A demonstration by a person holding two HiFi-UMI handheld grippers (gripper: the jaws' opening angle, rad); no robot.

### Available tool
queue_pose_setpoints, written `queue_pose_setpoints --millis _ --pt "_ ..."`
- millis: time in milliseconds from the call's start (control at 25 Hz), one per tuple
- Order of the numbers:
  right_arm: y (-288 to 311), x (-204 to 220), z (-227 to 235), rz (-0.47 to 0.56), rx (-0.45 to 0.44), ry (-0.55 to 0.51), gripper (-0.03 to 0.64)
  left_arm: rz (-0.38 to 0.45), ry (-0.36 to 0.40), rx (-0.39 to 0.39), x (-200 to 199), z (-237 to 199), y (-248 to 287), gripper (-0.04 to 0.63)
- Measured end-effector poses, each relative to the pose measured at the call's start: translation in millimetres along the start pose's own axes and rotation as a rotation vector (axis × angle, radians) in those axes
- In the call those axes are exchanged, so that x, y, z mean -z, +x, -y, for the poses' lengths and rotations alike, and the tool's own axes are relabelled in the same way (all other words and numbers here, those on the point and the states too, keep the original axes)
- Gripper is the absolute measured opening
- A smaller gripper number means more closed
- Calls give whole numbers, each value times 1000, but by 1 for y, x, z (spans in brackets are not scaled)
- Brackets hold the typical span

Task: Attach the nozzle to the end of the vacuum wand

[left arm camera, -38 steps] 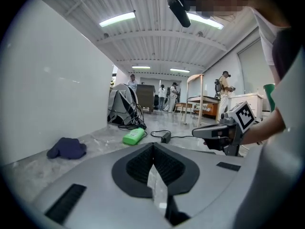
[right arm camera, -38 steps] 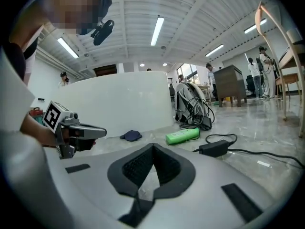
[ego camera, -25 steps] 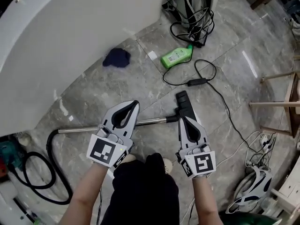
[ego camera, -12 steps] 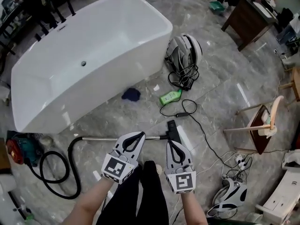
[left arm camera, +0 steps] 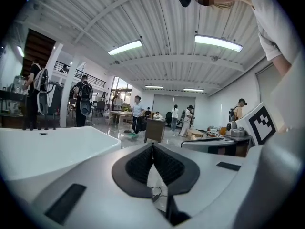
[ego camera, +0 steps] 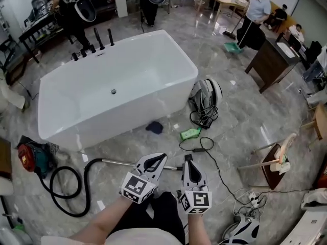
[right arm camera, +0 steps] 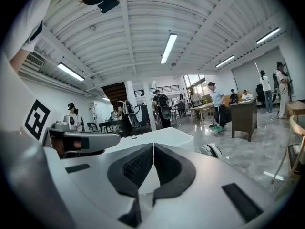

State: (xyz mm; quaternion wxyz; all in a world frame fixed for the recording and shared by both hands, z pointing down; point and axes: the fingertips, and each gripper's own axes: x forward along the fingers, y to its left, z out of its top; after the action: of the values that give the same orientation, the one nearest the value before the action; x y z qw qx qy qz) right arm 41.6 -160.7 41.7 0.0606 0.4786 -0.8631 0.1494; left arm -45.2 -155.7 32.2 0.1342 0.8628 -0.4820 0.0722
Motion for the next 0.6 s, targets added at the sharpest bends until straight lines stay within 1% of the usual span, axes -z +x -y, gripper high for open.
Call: queue_pose_setpoints --millis 240,360,480,600 --pt "-27 -18 -10 26 76 23 15 35 -13 -33 -13 11 -22 11" --pt "-31 -29 -13 50 72 -9 15 41 -8 -36 -13 14 -22 11" --pt "-33 -40 -7 85 77 13 15 59 26 -31 -21 17 -17 11" --pt "-36 -43 -6 92 86 18 15 73 26 -37 -28 16 -13 11"
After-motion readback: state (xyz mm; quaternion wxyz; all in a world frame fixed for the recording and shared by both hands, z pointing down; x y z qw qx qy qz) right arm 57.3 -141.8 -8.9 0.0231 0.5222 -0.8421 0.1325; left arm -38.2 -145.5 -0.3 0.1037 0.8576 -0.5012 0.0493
